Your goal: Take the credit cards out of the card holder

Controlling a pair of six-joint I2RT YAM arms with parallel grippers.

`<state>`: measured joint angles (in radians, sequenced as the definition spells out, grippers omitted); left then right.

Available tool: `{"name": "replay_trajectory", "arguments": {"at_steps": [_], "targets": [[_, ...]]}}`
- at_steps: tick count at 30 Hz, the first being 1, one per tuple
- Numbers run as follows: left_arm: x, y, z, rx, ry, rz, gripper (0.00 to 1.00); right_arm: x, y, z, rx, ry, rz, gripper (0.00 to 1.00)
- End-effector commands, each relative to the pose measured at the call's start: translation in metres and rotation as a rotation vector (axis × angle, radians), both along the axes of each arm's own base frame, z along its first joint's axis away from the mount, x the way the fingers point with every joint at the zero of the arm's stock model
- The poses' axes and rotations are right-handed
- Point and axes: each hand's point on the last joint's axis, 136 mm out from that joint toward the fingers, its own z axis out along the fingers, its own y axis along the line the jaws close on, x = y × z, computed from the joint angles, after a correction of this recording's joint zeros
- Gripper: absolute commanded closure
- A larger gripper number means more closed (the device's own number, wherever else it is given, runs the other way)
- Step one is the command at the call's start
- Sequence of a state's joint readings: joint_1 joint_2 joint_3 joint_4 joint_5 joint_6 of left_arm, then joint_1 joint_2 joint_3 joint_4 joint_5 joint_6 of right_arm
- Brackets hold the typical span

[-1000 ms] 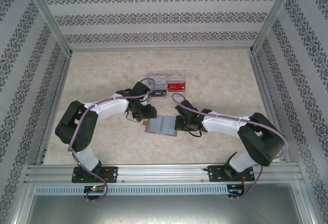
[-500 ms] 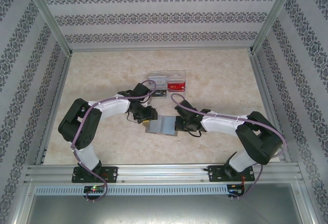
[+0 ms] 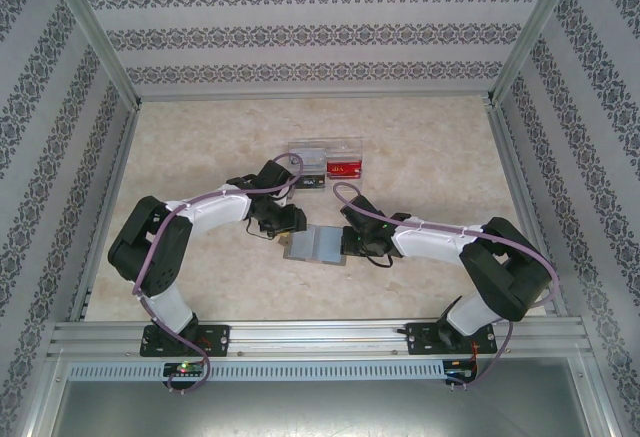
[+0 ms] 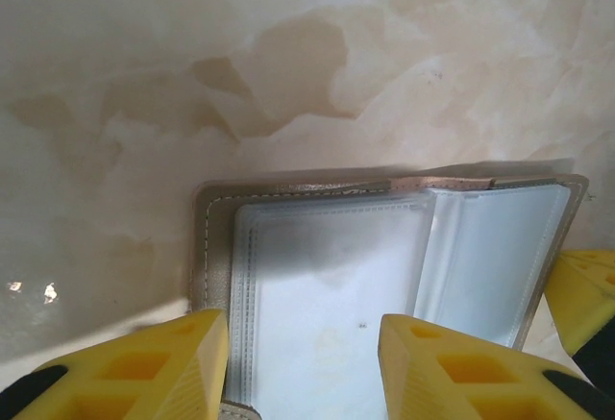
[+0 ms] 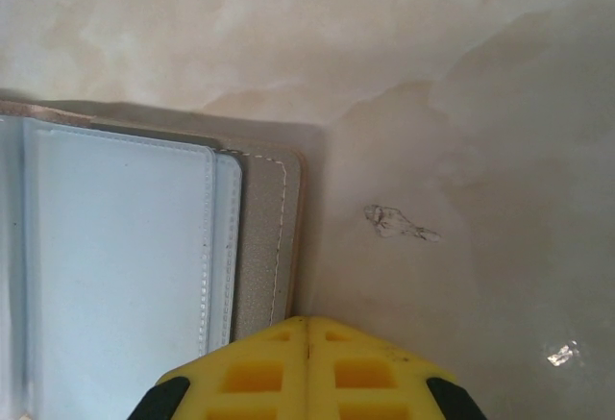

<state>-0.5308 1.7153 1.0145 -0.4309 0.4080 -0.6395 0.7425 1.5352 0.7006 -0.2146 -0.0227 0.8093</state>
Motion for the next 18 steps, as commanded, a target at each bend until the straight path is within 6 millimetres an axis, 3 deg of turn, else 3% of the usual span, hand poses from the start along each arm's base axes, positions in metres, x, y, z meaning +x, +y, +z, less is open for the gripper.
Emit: {"name": "replay_trajectory", "arguments": {"at_steps": [1,18], "targets": [[-0.003,-0.009,0.003,-0.025,-0.001,-0.018,0.54,-0.005,0.006,-0.006,-0.004,0.018,0.020,1.00],[-0.010,-0.006,-0.014,0.017,0.037,-0.027,0.54,-0.005,0.004,-0.007,-0.008,0.020,0.017,1.00]]}}
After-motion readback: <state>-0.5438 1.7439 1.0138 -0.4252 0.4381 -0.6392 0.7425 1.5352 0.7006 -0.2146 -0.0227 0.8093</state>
